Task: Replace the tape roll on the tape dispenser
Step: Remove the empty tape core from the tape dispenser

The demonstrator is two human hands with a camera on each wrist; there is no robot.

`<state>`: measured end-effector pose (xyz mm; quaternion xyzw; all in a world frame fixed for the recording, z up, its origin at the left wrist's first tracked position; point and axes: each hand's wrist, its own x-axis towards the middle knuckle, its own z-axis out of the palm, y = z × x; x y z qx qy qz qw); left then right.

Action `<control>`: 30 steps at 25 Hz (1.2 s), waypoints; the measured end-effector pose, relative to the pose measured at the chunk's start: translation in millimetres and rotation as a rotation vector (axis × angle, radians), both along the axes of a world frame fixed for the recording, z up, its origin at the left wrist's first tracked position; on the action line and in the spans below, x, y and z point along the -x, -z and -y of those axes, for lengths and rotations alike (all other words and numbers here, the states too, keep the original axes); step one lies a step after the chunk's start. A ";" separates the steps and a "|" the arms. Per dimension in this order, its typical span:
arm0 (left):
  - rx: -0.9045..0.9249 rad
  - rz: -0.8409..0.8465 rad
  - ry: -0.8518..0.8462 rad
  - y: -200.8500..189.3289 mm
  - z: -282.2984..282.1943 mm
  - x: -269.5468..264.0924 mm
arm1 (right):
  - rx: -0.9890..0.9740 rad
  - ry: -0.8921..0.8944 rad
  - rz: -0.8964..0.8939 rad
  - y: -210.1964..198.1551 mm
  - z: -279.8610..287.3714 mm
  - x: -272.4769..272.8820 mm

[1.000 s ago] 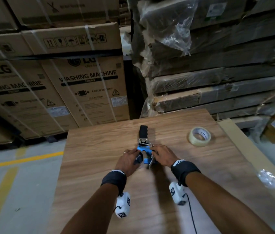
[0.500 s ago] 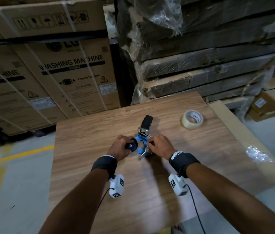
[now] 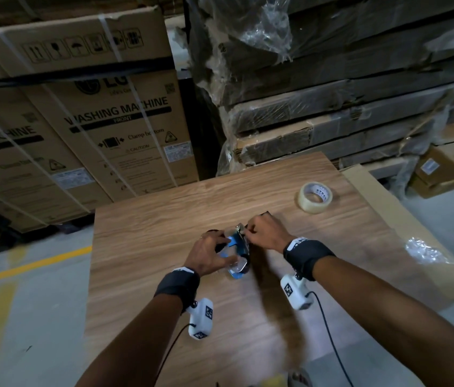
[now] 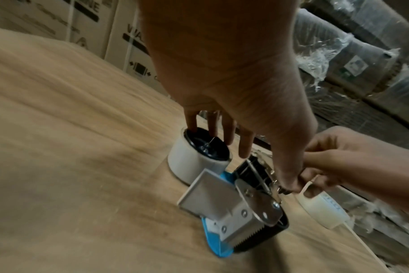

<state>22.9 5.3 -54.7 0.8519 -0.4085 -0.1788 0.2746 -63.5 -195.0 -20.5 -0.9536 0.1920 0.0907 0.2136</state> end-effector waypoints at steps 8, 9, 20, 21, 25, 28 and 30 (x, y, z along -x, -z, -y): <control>-0.199 -0.005 -0.085 -4.3 -2.1 23.8 | 0.152 -0.252 -0.227 23.3 41.7 -17.5; -0.204 -0.034 -0.104 -7.6 -1.6 25.0 | 0.163 -0.262 -0.231 22.5 39.5 -17.8; -0.088 -0.091 -0.260 -5.4 -6.6 -2.4 | 0.259 -0.146 -0.219 1.6 21.3 13.0; -0.079 -0.099 -0.269 -10.1 -3.6 -0.4 | 0.236 -0.137 -0.233 2.0 20.2 16.5; -0.039 -0.061 -0.235 -27.8 12.6 7.3 | 0.165 -0.079 -0.200 5.8 19.5 19.9; -0.157 0.015 -0.045 -24.2 28.7 13.7 | 0.057 -0.087 -0.083 12.3 16.3 17.5; -0.319 0.057 -0.002 -24.0 38.6 16.1 | -0.011 -0.152 -0.080 17.8 14.9 15.2</control>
